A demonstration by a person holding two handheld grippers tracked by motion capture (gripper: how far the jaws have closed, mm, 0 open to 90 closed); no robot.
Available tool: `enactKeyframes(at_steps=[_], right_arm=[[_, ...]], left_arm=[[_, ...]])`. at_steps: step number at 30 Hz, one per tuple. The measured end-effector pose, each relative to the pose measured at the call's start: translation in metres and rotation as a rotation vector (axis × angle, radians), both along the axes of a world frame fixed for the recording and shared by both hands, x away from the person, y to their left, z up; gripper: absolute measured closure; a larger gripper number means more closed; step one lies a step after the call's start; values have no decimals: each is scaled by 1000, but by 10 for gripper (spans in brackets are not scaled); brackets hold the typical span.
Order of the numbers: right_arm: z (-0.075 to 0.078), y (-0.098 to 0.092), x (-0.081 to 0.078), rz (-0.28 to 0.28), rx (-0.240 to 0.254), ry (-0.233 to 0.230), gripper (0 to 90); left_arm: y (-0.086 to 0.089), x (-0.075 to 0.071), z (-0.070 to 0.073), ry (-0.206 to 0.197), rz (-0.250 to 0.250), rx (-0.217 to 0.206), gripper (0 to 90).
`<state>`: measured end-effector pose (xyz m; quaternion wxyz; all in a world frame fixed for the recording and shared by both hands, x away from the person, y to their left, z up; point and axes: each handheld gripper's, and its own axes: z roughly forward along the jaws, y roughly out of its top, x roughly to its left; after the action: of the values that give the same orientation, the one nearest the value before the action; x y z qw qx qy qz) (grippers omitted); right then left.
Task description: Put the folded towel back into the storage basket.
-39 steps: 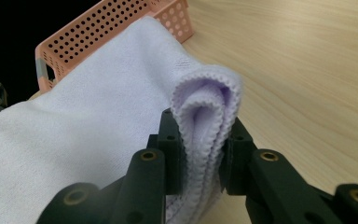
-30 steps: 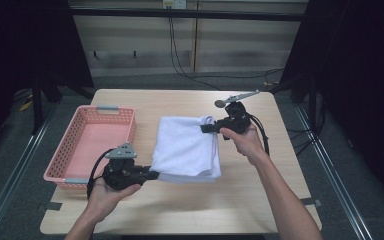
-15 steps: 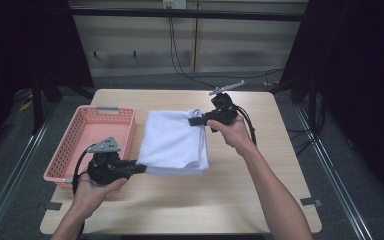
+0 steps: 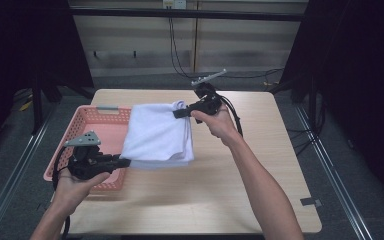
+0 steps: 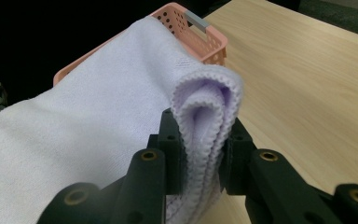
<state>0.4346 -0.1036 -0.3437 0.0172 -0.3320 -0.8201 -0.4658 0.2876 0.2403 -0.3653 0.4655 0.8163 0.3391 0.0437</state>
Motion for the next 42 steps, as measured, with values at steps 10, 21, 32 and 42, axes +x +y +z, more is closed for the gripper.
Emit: enactKeyframes(at_steps=[10,21,32,42], right_arm=[[9,26,9,25,8,2,740],[7,55,20,39,31,19,740],[12,95,30,75,-5,11,740],[13,124,35,72,-18,9,741]], left_arm=[[25,-2,12,-31,22,5,777],[50,-2,17,-34,76,11,779],[81,-3,14,-22,144,0,779],[105,-2,19,-22,197,5,781]])
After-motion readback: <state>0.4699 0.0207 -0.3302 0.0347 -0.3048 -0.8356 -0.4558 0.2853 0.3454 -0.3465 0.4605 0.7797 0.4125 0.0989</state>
